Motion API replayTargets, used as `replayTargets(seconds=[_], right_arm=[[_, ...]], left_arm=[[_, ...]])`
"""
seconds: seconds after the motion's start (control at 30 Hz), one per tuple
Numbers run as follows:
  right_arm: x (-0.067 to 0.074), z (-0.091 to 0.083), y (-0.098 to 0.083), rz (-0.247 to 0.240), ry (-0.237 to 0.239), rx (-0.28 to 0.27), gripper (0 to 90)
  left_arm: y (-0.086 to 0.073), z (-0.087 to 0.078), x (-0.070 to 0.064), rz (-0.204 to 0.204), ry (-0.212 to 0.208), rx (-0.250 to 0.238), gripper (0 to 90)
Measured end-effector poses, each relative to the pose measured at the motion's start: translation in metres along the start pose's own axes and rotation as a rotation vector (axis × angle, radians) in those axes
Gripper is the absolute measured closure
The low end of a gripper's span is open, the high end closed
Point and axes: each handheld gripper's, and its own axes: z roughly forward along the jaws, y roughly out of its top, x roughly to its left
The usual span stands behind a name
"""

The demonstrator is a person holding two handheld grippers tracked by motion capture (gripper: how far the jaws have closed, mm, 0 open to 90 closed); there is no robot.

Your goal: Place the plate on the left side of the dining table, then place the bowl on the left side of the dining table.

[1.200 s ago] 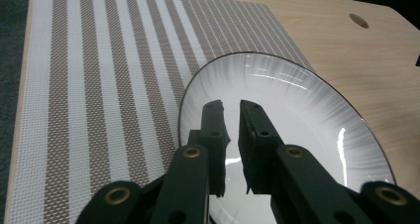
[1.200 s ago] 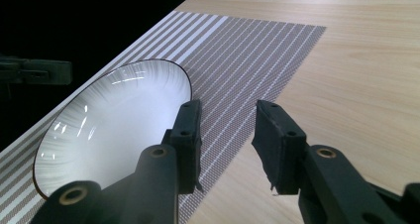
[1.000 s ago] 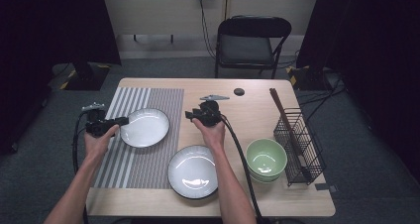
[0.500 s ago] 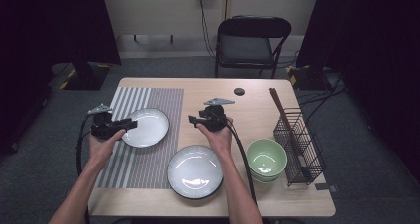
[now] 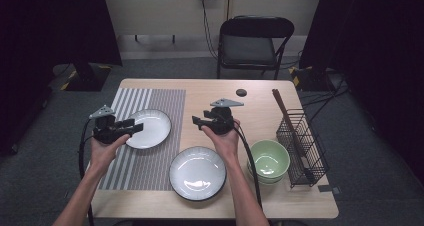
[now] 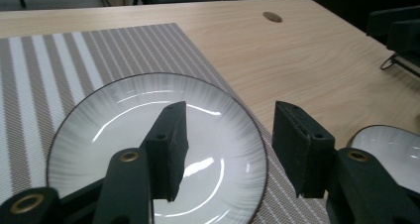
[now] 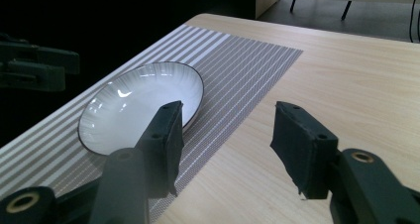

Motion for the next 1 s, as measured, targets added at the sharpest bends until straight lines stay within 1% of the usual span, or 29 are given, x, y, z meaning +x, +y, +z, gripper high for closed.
replayTargets(seconds=[0.13,0.2,0.23,0.27,0.3,0.4,0.43,0.47,0.53,0.57,0.6,0.63,0.67,0.7,0.73,0.77,0.8,0.87,0.9,0.97,1.0], right_arm=[[0.003,-0.009,0.006,0.002,0.007,-0.007,42.2],[0.003,-0.013,0.007,0.008,0.011,-0.01,41.2],[0.003,-0.014,0.008,0.008,0.009,-0.008,40.4],[0.002,-0.016,0.009,0.015,0.005,-0.008,39.6],[0.002,-0.019,0.01,0.015,0.011,-0.013,39.6],[0.003,-0.026,0.013,0.012,0.014,-0.022,38.4],[0.003,-0.028,0.014,0.011,0.017,-0.029,38.4],[0.004,-0.031,0.015,0.009,0.013,-0.032,38.3],[0.003,-0.037,0.018,0.007,0.008,-0.035,38.1],[0.002,-0.04,0.019,0.008,-0.001,-0.036,38.2],[-0.001,-0.043,0.02,0.012,-0.023,-0.028,38.1],[-0.002,-0.046,0.021,0.021,-0.025,-0.027,37.9],[-0.004,-0.049,0.022,0.033,-0.016,-0.03,37.7],[-0.004,-0.054,0.023,0.037,-0.019,-0.036,38.1],[-0.003,-0.058,0.025,0.033,-0.036,-0.038,38.1],[-0.004,-0.061,0.026,0.036,-0.035,-0.041,38.0],[-0.005,-0.064,0.027,0.044,-0.027,-0.047,38.1],[-0.01,-0.071,0.027,0.047,-0.038,-0.055,38.1],[-0.011,-0.074,0.026,0.049,-0.037,-0.058,38.1],[-0.015,-0.083,0.025,0.04,-0.052,-0.062,38.2],[-0.017,-0.087,0.025,0.042,-0.063,-0.062,38.9]], left_arm=[[0.002,0.001,-0.009,0.028,-0.008,0.009,43.0],[0.002,0.002,-0.013,0.038,-0.009,0.007,41.6],[0.003,0.003,-0.015,0.05,-0.01,0.007,40.7],[0.003,0.003,-0.017,0.05,-0.013,0.008,40.1],[0.003,0.004,-0.02,0.047,-0.019,0.003,39.8],[0.004,0.005,-0.026,0.068,-0.022,0.007,38.9],[0.005,0.006,-0.028,0.069,-0.03,0.003,38.5],[0.006,0.007,-0.031,0.067,-0.034,0.001,38.5],[0.007,0.009,-0.037,0.079,-0.045,0.0,38.4],[0.008,0.01,-0.041,0.088,-0.047,-0.002,38.5],[0.009,0.011,-0.044,0.096,-0.046,0.004,38.5],[0.009,0.012,-0.047,0.106,-0.053,0.006,38.5],[0.009,0.014,-0.049,0.096,-0.076,0.002,38.5],[0.01,0.015,-0.052,0.09,-0.088,-0.002,38.4],[0.01,0.017,-0.054,0.1,-0.088,-0.003,38.5],[0.01,0.019,-0.057,0.095,-0.092,-0.003,38.5],[0.011,0.021,-0.06,0.103,-0.1,0.002,38.5],[0.011,0.024,-0.065,0.111,-0.111,0.0,38.5],[0.011,0.025,-0.068,0.128,-0.111,0.003,38.5],[0.01,0.03,-0.071,0.133,-0.136,0.016,38.4],[0.01,0.032,-0.074,0.14,-0.132,0.021,38.5]])
